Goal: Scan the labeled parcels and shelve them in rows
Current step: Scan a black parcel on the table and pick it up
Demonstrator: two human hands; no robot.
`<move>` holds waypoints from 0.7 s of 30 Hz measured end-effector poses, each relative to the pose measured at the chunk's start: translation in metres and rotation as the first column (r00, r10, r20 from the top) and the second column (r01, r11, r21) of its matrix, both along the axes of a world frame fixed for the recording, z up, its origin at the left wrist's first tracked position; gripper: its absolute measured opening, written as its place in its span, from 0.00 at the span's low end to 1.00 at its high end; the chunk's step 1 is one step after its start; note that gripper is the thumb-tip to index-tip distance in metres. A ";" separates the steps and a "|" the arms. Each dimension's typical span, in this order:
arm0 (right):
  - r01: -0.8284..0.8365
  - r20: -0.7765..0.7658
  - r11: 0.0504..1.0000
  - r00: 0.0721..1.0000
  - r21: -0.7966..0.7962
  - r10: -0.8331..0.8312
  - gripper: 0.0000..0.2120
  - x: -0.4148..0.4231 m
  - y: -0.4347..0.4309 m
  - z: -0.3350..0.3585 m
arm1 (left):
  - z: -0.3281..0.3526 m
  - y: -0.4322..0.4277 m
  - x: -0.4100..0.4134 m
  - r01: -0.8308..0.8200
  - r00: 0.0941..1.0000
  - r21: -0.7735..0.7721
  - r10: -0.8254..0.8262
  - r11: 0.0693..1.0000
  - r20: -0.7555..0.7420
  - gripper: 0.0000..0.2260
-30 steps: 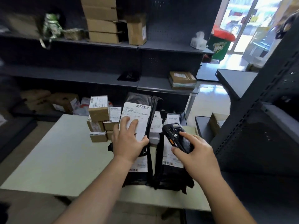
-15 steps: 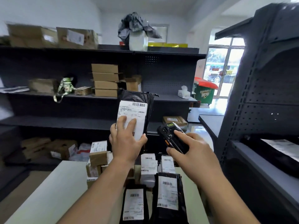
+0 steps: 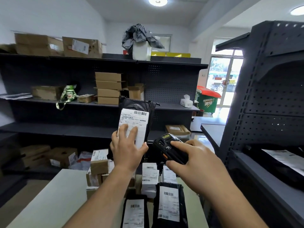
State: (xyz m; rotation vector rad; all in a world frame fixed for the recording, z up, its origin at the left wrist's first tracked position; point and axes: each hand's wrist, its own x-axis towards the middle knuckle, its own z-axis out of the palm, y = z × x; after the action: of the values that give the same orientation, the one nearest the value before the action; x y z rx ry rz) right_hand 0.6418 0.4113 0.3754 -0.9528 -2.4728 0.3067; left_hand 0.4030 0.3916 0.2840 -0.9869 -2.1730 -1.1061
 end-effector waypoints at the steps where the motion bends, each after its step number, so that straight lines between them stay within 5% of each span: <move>1: -0.007 0.003 1.000 1.000 -0.007 0.007 0.22 0.001 -0.001 0.000 | 0.000 0.000 0.000 -0.003 1.000 -0.001 0.003 1.000 -0.006 0.27; 13: -0.056 0.033 0.998 0.998 -0.006 0.056 0.25 0.011 0.000 -0.001 | -0.005 -0.006 0.002 -0.047 0.999 -0.036 0.046 0.998 -0.018 0.28; 21: -0.073 -0.154 0.997 0.986 -0.040 0.066 0.24 0.010 0.013 -0.037 | -0.009 -0.039 0.025 0.017 0.999 0.005 -0.017 1.000 0.036 0.26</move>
State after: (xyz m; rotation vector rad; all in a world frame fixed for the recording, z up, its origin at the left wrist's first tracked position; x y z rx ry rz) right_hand 0.6523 0.4243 0.3379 -0.8296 -2.3717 0.4442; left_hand 0.4276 0.3523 0.2746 -0.9927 -2.1936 -1.1450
